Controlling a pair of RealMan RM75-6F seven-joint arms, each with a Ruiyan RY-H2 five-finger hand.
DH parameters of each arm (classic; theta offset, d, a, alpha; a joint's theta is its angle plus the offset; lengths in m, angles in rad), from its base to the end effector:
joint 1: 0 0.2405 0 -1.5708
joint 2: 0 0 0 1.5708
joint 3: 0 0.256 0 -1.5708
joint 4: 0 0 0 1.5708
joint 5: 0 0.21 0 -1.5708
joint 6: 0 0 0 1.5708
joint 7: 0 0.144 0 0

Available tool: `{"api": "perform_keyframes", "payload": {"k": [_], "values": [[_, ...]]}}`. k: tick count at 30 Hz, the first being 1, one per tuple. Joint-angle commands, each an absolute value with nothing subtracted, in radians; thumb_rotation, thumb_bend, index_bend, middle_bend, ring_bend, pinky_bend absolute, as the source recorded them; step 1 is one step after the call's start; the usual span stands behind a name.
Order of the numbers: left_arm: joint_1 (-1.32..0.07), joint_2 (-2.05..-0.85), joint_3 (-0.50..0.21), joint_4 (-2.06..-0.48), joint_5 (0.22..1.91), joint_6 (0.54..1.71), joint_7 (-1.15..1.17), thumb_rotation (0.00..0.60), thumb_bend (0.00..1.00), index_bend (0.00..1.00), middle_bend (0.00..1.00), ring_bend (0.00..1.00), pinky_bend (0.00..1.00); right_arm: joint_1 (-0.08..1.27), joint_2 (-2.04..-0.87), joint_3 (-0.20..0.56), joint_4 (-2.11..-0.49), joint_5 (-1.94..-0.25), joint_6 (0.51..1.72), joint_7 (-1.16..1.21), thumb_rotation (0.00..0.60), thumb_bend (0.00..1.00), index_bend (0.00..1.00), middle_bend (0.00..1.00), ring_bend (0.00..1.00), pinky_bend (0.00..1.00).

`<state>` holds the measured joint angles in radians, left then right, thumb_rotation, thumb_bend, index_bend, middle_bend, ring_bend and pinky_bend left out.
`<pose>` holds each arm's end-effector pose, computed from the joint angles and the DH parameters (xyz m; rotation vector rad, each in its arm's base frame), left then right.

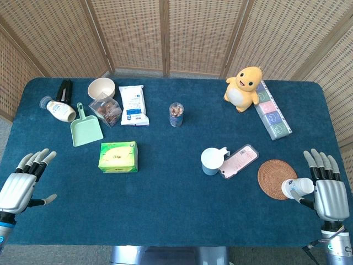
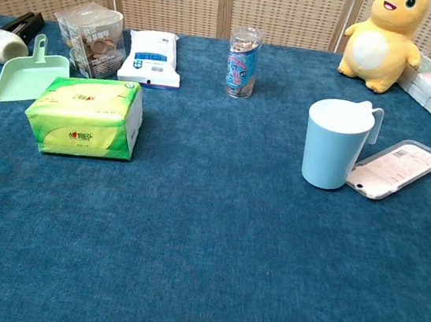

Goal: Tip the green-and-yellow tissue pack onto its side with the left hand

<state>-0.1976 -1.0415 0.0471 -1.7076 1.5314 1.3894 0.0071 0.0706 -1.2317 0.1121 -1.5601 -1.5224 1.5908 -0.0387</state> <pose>-0.2878 0.1905 0.1483 -1.5804 -0.9636 -0.8787 -0.3007 -0.1877 0.1499 1.2832 -0.8005 1.0221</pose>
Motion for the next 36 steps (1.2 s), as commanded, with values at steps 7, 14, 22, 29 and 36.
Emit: {"api": "perform_keyframes", "payload": {"k": [7,14,22,29,36], "values": [[-0.21,-1.048,0.045,-1.718,1.525,1.347,0.02,0.6,0.0,0.01,0.0,0.0,0.0,0.062,-1.218,0.112,-1.572,-1.52,1.596,-0.018,0.6,0.0,0.0,0.0,0.0,0.0],[-0.295,-1.062,-0.007,-1.786,1.464,1.224,0.07,0.6,0.0,0.01,0.0,0.0,0.0,0.06,-1.202,0.115,-1.588,-1.522,1.6,0.001,0.6,0.0,0.0,0.0,0.0,0.0],[-0.459,-1.149,-0.12,-1.793,1.243,1.024,0.212,0.6,0.0,0.01,0.0,0.0,0.0,0.068,-1.204,0.118,-1.571,-1.498,1.568,0.012,0.6,0.0,0.0,0.0,0.0,0.0],[-0.58,-1.246,-0.17,-1.722,1.03,0.924,0.358,0.6,0.0,0.01,0.0,0.0,0.0,0.064,-1.195,0.124,-1.57,-1.491,1.572,0.038,0.6,0.0,0.0,0.0,0.0,0.0],[-0.679,-1.331,-0.173,-1.654,0.884,0.872,0.472,0.6,0.0,0.02,0.0,0.0,0.0,0.067,-1.195,0.126,-1.56,-1.482,1.56,0.048,0.6,0.0,0.0,0.0,0.0,0.0]]}}
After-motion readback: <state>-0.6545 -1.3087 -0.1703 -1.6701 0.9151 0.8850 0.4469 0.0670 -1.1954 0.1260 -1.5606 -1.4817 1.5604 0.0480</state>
